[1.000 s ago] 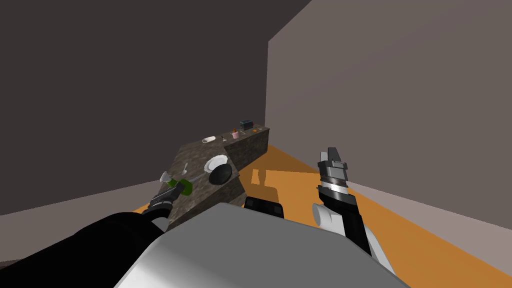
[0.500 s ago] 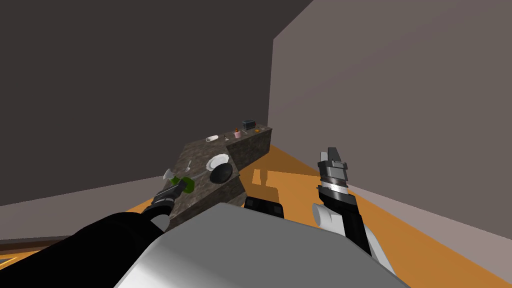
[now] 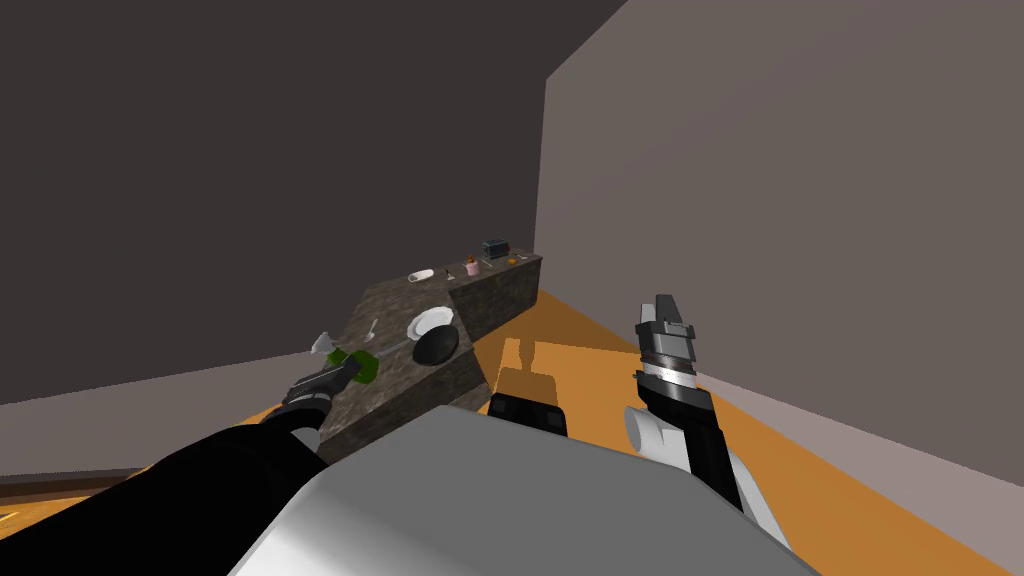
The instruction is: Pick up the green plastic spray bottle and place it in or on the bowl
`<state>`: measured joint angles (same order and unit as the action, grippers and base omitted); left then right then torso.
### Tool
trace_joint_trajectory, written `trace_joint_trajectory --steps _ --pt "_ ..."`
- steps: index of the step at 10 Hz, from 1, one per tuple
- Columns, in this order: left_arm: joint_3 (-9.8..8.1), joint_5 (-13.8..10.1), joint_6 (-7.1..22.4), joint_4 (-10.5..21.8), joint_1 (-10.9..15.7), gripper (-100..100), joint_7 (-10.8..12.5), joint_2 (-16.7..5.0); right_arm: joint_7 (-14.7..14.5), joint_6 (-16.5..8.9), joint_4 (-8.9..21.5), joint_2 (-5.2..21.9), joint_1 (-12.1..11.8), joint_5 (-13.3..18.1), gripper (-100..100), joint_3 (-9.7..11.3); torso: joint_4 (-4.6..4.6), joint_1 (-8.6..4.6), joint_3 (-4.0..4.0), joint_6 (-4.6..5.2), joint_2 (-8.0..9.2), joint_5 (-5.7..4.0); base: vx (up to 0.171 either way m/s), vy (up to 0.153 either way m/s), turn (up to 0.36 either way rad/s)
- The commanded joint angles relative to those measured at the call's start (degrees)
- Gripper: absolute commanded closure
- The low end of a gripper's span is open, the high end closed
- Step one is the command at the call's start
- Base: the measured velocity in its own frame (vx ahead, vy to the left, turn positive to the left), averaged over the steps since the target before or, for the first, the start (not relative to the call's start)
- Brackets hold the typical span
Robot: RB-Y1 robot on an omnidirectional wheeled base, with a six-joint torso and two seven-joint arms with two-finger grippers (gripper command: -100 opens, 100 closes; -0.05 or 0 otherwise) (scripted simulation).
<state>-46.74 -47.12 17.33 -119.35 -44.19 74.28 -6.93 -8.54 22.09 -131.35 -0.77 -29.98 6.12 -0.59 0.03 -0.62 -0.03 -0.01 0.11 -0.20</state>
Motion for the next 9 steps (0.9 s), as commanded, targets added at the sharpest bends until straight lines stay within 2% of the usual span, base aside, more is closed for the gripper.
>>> trace_joint_trajectory --steps 1,3,5,7,9 --pt "-2.15 0.66 0.95 0.59 0.62 100 0.33 -0.62 0.00 0.00 0.00 0.00 0.00 0.00 0 0.00 0.00 0.00 0.00 0.00 0.00 0.00 0.018 -0.163 0.010" --pt "-4.52 0.44 1.41 1.41 0.51 100 1.03 -0.93 0.00 0.00 0.00 -0.01 0.00 0.00 0 0.01 0.00 -0.32 -0.01 -0.02 0.02 -0.08 0.000 -0.191 -0.013" --pt "-6.84 -0.07 1.63 1.62 0.13 100 2.61 -0.51 0.00 0.00 0.00 0.00 0.00 0.00 0 0.00 0.00 -0.31 0.03 -0.02 -0.07 -0.10 0.063 -0.182 -0.063" --pt "-8.03 -0.96 1.77 -0.16 -1.44 100 4.82 0.02 0.00 0.00 0.00 0.00 0.00 0.00 0 0.01 0.02 -0.42 0.14 0.03 -0.26 -0.16 0.084 -0.160 -0.089" --pt "-8.87 -2.06 2.20 -3.06 -4.05 100 7.21 0.05 0.00 0.00 0.00 0.00 -0.01 0.00 0 0.00 0.02 -0.19 0.21 0.04 -0.42 -0.12 0.136 -0.102 -0.063"
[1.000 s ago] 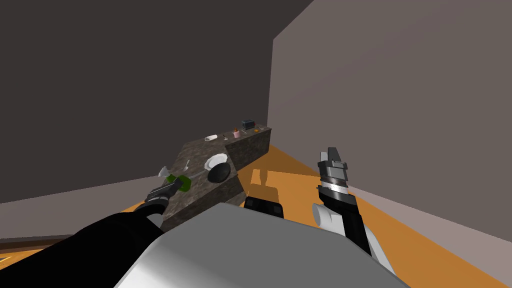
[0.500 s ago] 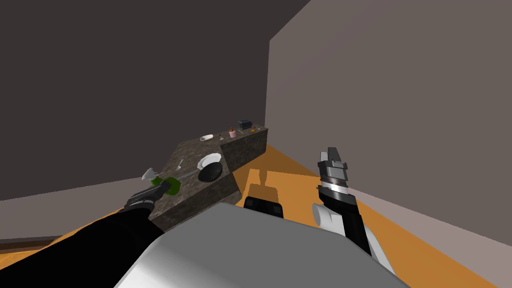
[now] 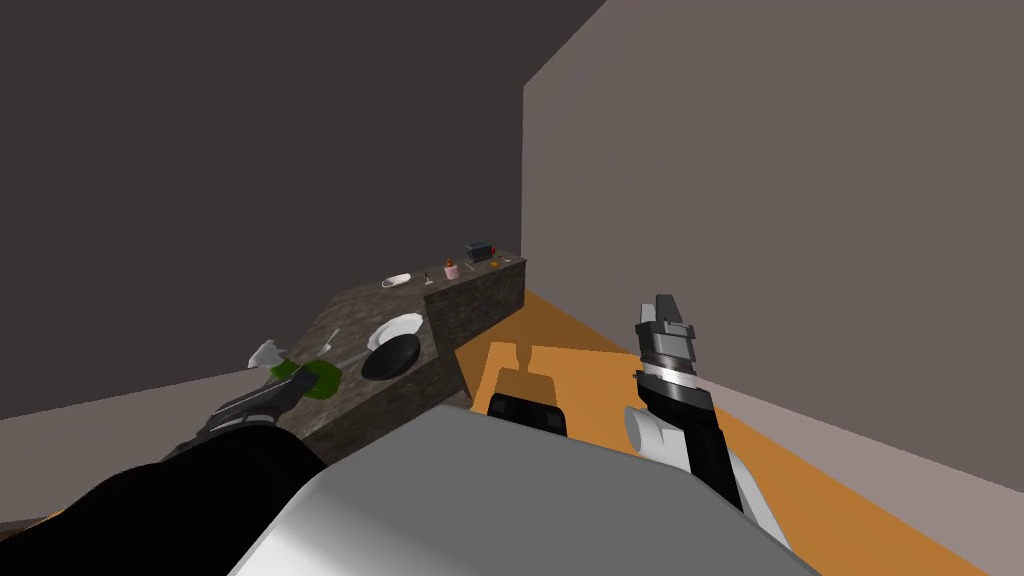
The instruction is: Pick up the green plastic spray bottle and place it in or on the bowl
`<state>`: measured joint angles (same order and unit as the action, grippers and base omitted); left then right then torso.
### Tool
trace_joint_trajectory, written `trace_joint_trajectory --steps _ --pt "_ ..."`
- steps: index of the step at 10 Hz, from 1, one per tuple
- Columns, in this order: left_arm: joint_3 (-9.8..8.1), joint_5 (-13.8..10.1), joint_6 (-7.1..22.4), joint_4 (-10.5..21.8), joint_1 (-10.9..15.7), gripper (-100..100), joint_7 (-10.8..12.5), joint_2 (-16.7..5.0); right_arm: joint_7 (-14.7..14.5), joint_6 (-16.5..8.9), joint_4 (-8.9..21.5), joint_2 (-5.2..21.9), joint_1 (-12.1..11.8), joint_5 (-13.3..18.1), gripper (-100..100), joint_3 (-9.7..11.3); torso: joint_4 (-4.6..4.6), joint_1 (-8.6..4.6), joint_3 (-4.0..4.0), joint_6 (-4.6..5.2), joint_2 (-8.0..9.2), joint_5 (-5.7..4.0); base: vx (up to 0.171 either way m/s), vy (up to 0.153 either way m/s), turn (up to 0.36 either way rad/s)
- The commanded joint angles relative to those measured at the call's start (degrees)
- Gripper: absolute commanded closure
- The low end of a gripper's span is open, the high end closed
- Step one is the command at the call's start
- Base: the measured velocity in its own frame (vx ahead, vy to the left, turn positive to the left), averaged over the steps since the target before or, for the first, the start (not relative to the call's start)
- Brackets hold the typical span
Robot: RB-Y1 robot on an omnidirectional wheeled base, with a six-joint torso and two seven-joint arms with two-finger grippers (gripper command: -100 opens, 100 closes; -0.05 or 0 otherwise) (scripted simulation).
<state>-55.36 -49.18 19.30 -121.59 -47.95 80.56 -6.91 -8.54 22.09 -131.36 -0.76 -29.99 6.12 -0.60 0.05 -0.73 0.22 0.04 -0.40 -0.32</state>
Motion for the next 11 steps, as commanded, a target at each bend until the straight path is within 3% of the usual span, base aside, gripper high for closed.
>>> trace_joint_trajectory --steps 1,6,9,10,11 --pt "-0.44 -0.30 0.40 -1.69 -1.10 100 1.58 0.01 0.00 0.00 0.00 0.00 0.00 0.00 0 0.00 0.00 0.00 0.00 0.00 0.00 0.00 0.134 -0.081 -0.046" --pt "-1.23 -1.79 1.32 -6.16 -5.37 100 4.60 0.24 0.00 0.00 0.00 0.00 0.01 0.00 0 0.00 -0.08 0.17 -0.16 0.04 0.25 0.17 0.091 -0.064 -0.028" --pt "-1.72 -2.89 2.08 -9.57 -8.63 100 6.70 2.09 0.00 0.00 0.00 0.00 0.01 0.00 0 0.00 0.00 0.17 0.09 0.32 -0.16 0.40 0.110 -0.077 -0.046" --pt "-1.81 -3.11 2.23 -10.26 -9.26 100 7.11 3.10 0.00 0.00 0.00 0.00 0.01 0.00 0 0.00 0.00 0.21 0.09 0.31 -0.17 0.42 0.077 -0.065 -0.024" --pt "-1.50 -3.09 1.67 -9.57 -8.96 100 6.47 2.48 0.00 0.00 0.00 0.00 0.01 0.00 0 0.00 -0.02 0.26 0.04 0.28 -0.08 0.45 0.030 -0.030 0.001"
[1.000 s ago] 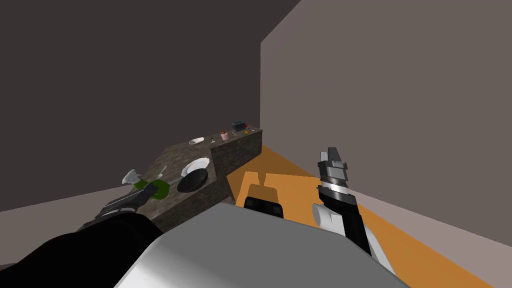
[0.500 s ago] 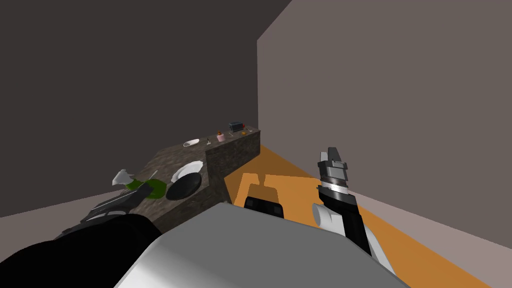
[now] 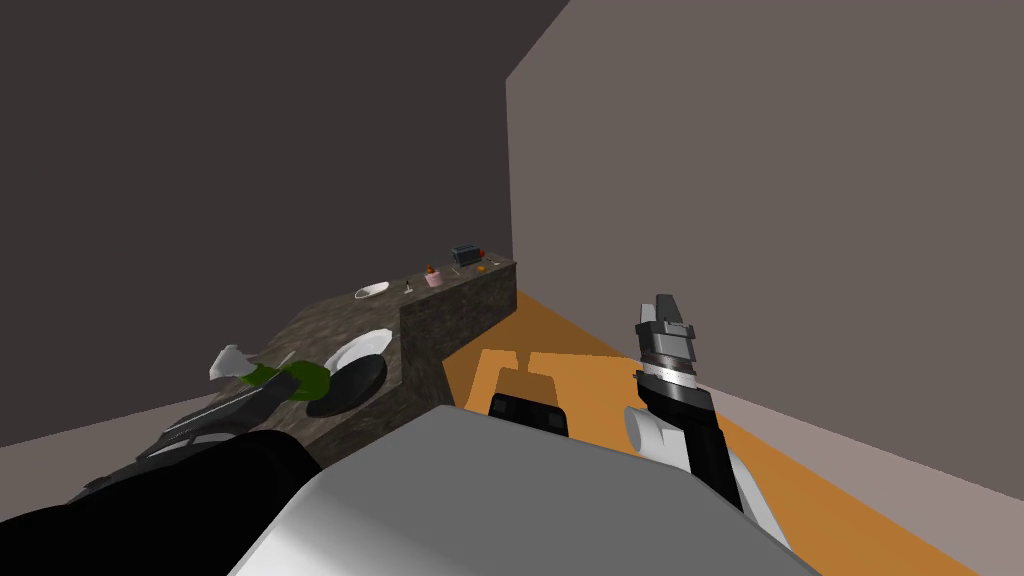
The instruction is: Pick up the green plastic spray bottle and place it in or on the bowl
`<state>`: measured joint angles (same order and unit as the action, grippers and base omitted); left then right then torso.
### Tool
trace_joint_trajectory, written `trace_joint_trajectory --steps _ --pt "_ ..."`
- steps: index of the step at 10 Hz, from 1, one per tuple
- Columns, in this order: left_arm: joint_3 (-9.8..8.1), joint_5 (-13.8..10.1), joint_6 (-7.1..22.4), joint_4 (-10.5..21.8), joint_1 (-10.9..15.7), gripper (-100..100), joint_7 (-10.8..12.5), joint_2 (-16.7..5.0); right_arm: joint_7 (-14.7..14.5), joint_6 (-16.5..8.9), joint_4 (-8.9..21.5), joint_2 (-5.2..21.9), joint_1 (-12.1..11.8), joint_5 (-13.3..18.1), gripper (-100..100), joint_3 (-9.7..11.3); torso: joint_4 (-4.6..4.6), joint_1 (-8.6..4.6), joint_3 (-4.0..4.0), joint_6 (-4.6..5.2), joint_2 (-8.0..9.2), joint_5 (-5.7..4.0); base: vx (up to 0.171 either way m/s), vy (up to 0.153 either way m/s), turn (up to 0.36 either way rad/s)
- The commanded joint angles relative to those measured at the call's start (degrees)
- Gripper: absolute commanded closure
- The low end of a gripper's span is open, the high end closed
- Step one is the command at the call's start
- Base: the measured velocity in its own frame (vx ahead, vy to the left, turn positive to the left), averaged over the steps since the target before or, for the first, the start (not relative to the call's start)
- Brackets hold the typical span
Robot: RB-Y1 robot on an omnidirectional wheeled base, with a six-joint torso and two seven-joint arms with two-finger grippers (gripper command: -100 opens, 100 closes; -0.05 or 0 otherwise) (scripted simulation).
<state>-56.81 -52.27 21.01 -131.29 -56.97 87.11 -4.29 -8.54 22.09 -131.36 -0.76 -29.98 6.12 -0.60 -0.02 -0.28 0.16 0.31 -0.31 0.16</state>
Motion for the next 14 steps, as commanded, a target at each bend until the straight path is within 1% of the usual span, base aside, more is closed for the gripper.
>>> trace_joint_trajectory --steps 1,5,6,7,12,13,14 --pt "0.00 0.00 0.00 0.00 0.00 -100 0.00 0.00 0.00 0.00 0.00 0.00 0.00 0.00 0 0.00 0.00 0.00 0.00 0.00 0.00 0.00 0.007 -0.008 0.000" --pt "0.00 0.00 0.00 0.00 0.01 -100 -0.01 -0.01 0.00 0.00 0.00 0.00 0.00 0.00 0 0.00 -0.05 0.19 -0.13 0.00 0.21 0.05 0.000 0.000 0.000" --pt "0.00 0.00 0.00 0.00 0.01 0 -0.01 -0.01 0.00 0.00 0.00 0.00 0.00 0.00 0 0.00 -0.06 0.19 -0.13 0.00 0.21 0.05 0.000 0.000 0.000" --pt "-1.23 -0.78 0.81 -1.98 -1.60 -100 1.50 0.03 0.00 0.00 0.00 0.00 0.00 0.00 0 0.00 -0.06 0.19 -0.13 0.00 0.21 0.05 0.014 0.015 0.029" --pt "-4.32 -2.72 2.82 -6.92 -5.63 -100 5.27 0.15 0.00 0.00 0.00 0.01 0.00 0.00 0 -0.01 -0.06 0.28 -0.13 -0.06 0.20 0.03 0.021 0.031 0.029" --pt "-5.55 -3.50 3.63 -8.90 -7.24 -100 6.78 0.20 0.00 0.00 0.00 0.01 0.00 0.00 0 -0.01 -0.06 0.26 -0.13 -0.05 0.20 0.02 0.029 0.034 0.044" --pt "-6.17 -3.89 4.03 -9.89 -8.05 -100 7.53 0.22 0.00 0.00 0.00 0.01 0.00 0.00 0 -0.01 -0.06 0.28 -0.12 -0.06 0.19 0.02 0.030 0.033 0.036"
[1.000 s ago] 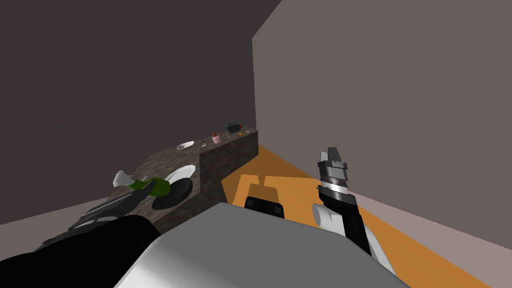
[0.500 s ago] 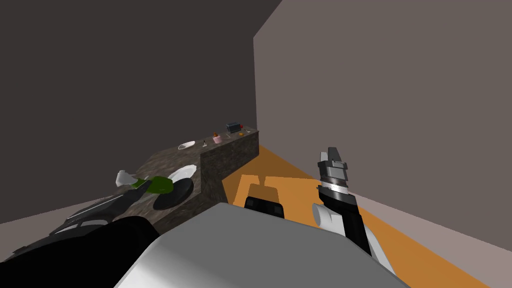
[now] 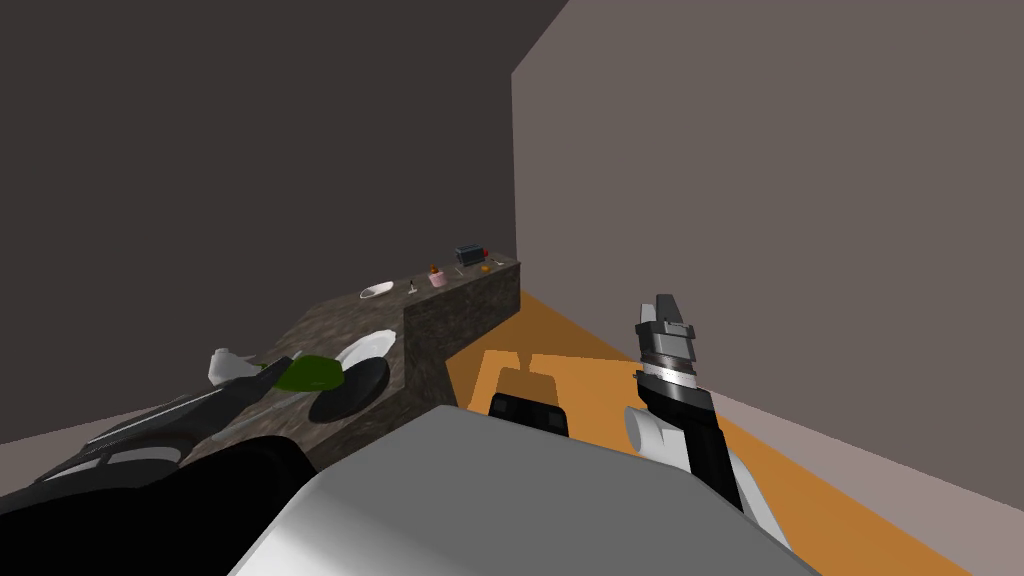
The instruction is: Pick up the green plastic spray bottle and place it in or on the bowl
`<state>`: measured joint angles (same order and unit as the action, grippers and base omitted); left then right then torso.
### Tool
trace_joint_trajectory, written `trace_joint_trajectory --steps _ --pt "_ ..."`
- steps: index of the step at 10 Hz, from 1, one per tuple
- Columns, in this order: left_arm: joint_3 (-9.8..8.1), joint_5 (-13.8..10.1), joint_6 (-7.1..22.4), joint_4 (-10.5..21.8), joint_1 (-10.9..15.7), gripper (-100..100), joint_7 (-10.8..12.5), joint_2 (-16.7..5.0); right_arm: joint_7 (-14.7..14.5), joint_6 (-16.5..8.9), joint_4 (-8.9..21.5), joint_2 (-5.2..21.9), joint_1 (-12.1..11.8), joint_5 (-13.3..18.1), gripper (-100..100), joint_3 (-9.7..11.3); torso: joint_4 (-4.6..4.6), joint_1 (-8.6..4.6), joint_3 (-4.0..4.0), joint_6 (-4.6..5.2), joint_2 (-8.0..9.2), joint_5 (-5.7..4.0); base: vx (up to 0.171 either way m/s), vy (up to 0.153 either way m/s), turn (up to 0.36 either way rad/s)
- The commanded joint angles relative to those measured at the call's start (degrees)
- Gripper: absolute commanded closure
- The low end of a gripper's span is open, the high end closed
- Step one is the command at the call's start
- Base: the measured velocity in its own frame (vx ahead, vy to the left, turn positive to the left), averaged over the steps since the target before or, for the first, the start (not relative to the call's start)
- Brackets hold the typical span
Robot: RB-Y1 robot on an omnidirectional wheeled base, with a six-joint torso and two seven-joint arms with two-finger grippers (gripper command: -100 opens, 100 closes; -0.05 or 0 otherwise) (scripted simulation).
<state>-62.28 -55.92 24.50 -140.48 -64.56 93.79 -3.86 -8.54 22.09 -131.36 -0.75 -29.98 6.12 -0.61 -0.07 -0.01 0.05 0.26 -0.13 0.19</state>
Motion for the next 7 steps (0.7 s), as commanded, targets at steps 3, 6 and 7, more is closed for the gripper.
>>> trace_joint_trajectory --steps 3,6,7 --pt "-0.05 -0.06 0.06 -0.12 -0.11 0 0.15 0.03 0.00 0.00 0.00 0.00 0.00 0.00 0 0.00 -0.02 -0.08 -0.04 0.02 0.07 -0.01 0.004 0.004 0.001" --pt "-0.06 -0.06 0.06 -0.12 -0.11 0 0.16 0.03 0.00 0.00 0.00 0.00 0.01 0.00 0 0.00 -0.02 -0.10 -0.05 0.02 0.09 -0.02 0.000 0.000 0.000" --pt "-0.06 -0.06 0.06 -0.12 -0.11 0 0.16 0.03 0.00 0.00 0.00 0.00 0.01 0.00 0 0.00 -0.02 -0.10 -0.05 0.02 0.09 -0.02 0.000 0.000 0.000"
